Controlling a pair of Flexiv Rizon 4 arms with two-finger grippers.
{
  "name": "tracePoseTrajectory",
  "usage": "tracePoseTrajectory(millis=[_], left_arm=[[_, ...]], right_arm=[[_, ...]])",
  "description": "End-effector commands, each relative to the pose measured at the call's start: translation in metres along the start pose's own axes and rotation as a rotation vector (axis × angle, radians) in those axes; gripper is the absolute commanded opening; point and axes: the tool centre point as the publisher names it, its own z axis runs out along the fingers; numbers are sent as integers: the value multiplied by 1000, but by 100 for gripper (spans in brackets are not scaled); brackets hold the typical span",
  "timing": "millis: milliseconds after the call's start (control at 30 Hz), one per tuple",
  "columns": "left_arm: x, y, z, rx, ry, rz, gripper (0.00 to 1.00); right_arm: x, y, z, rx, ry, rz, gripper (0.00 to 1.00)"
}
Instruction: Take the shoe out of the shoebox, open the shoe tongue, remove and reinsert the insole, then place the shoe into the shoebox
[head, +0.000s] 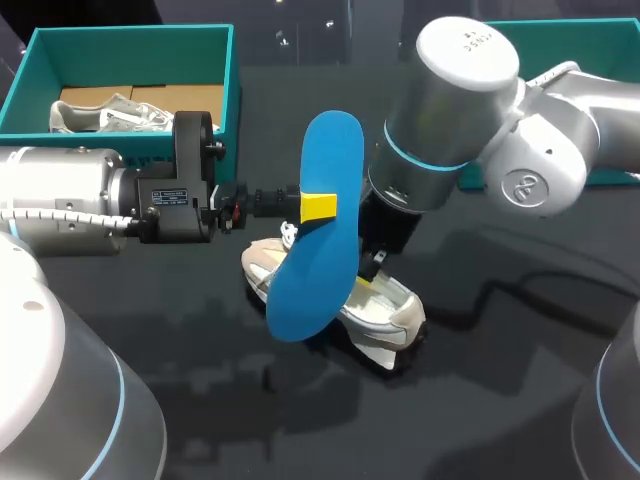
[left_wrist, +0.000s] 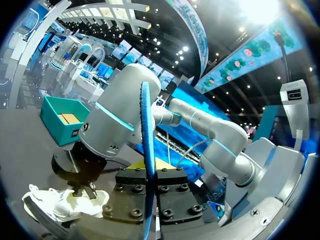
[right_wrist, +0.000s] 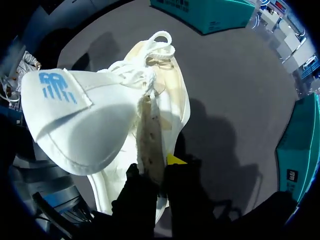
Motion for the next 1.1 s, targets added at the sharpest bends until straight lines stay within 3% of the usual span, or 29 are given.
tracePoseTrajectory(millis=[33, 167, 467, 800, 1100], left_arm=[[-1, 1, 2, 2, 0, 0, 0], [-1, 1, 2, 2, 0, 0, 0], [-1, 1, 2, 2, 0, 0, 0], [-1, 1, 2, 2, 0, 0, 0], [-1, 1, 2, 2, 0, 0, 0]], right_arm=[[1, 0, 0, -3, 0, -1, 0], [3, 7, -3, 40, -6, 191, 0], [11, 1, -10, -61, -57, 508, 0], [15, -12, -7, -180, -94, 732, 0], [15, -17, -3, -202, -100, 816, 0]])
